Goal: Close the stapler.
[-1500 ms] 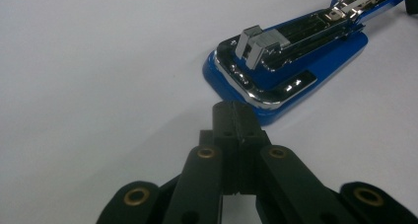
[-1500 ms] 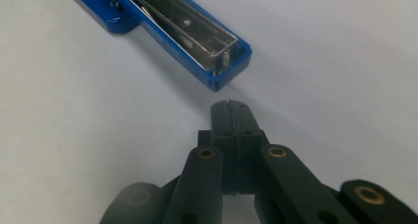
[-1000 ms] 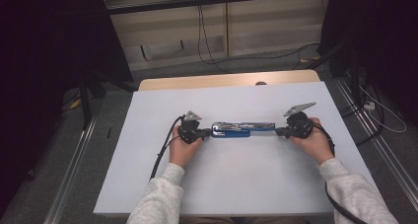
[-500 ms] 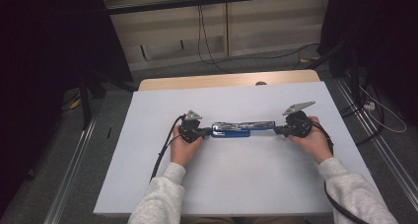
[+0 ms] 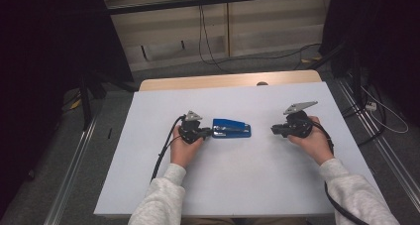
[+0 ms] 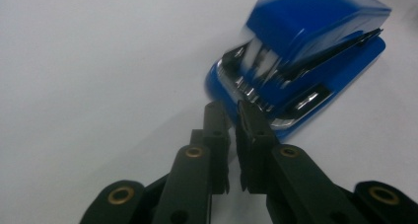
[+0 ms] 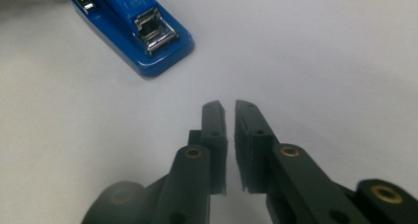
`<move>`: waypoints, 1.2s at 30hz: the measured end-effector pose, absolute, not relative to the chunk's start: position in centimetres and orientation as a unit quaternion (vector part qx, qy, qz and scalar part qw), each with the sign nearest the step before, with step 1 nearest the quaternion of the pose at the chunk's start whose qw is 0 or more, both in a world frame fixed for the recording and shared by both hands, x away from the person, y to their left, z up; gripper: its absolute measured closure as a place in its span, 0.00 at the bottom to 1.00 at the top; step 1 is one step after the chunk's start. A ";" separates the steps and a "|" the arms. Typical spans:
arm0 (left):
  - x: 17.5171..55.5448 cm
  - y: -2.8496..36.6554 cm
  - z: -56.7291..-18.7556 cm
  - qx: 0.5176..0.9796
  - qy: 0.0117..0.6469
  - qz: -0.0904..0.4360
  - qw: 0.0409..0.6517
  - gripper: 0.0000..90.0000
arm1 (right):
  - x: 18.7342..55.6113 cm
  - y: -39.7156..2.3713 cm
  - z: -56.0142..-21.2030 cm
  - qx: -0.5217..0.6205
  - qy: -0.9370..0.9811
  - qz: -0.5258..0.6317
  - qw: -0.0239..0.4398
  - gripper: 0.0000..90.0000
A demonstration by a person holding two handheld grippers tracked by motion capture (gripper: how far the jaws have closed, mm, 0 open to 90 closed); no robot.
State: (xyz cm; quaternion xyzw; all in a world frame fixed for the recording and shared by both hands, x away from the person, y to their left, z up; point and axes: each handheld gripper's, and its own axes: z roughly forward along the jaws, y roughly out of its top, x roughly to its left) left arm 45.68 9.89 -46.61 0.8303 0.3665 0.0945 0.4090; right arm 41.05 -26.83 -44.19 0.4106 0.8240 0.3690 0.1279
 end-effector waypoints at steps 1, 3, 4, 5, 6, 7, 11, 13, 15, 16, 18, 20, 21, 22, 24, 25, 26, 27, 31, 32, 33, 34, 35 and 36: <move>45.7 10.0 -46.6 0.829 0.368 0.094 0.409 0.85 | 41.0 -27.0 -44.3 0.418 0.817 0.378 0.122 0.80; 45.6 10.2 -46.5 0.828 0.370 0.095 0.410 0.82 | 40.9 -27.0 -44.2 0.419 0.814 0.384 0.118 0.77; 45.5 10.3 -46.4 0.826 0.376 0.096 0.410 0.78 | 40.9 -27.1 -44.2 0.419 0.812 0.390 0.116 0.71; 45.4 10.5 -46.3 0.825 0.377 0.095 0.411 0.68 | 40.7 -27.1 -44.2 0.425 0.808 0.393 0.113 0.63; 45.4 10.8 -46.2 0.825 0.374 0.090 0.415 0.68 | 40.7 -27.1 -44.2 0.425 0.808 0.393 0.113 0.63; 45.2 11.0 -46.1 0.823 0.374 0.090 0.417 0.66 | 40.5 -27.1 -44.2 0.425 0.806 0.398 0.109 0.59; 44.3 12.1 -45.5 0.815 0.374 0.079 0.435 0.46 | 39.9 -27.1 -44.1 0.423 0.803 0.407 0.102 0.44; 43.9 12.8 -45.0 0.812 0.373 0.071 0.444 0.38 | 39.4 -27.1 -44.1 0.429 0.798 0.410 0.102 0.37; 43.5 13.3 -44.6 0.808 0.372 0.067 0.452 0.35 | 39.0 -27.1 -44.0 0.427 0.801 0.406 0.107 0.33; 43.3 13.5 -44.4 0.806 0.372 0.069 0.455 0.32 | 38.5 -27.1 -44.0 0.429 0.799 0.407 0.109 0.29; 43.2 13.9 -44.3 0.801 0.372 0.067 0.464 0.30 | 38.2 -27.0 -44.0 0.429 0.797 0.411 0.106 0.27; 43.0 14.3 -44.1 0.801 0.368 0.067 0.467 0.27 | 37.6 -26.9 -44.0 0.425 0.801 0.405 0.113 0.20; 42.8 14.4 -44.1 0.801 0.368 0.068 0.468 0.25 | 37.4 -26.9 -44.0 0.426 0.800 0.407 0.113 0.19; 42.7 14.5 -44.0 0.799 0.369 0.070 0.470 0.22 | 37.2 -27.0 -44.0 0.428 0.798 0.412 0.108 0.19; 42.4 14.8 -43.9 0.799 0.368 0.073 0.469 0.17 | 36.7 -27.0 -44.2 0.426 0.800 0.408 0.104 0.18; 42.3 15.0 -43.8 0.798 0.366 0.075 0.472 0.16 | 36.4 -27.0 -44.2 0.424 0.803 0.407 0.102 0.17; 42.0 15.3 -43.7 0.797 0.367 0.072 0.475 0.16 | 36.2 -27.0 -44.1 0.422 0.803 0.409 0.100 0.16; 41.8 15.5 -43.6 0.795 0.366 0.071 0.478 0.15 | 35.8 -27.1 -43.9 0.420 0.802 0.412 0.102 0.15; 40.8 16.4 -43.4 0.794 0.359 0.076 0.484 0.14 | 35.2 -27.3 -43.5 0.417 0.799 0.421 0.103 0.15; 40.6 16.6 -43.4 0.795 0.357 0.078 0.485 0.13 | 35.0 -27.3 -43.4 0.416 0.800 0.420 0.103 0.15; 40.3 16.9 -43.3 0.795 0.355 0.083 0.484 0.13 | 34.8 -27.4 -43.4 0.415 0.801 0.420 0.103 0.15; 40.0 17.2 -43.3 0.796 0.355 0.084 0.482 0.13 | 34.6 -27.5 -43.3 0.414 0.801 0.420 0.103 0.14; 39.8 17.5 -43.3 0.795 0.356 0.084 0.485 0.13 | 34.4 -27.5 -43.3 0.414 0.800 0.423 0.102 0.14; 39.6 17.8 -43.3 0.794 0.356 0.083 0.485 0.12 | 34.2 -27.6 -43.3 0.415 0.799 0.423 0.102 0.14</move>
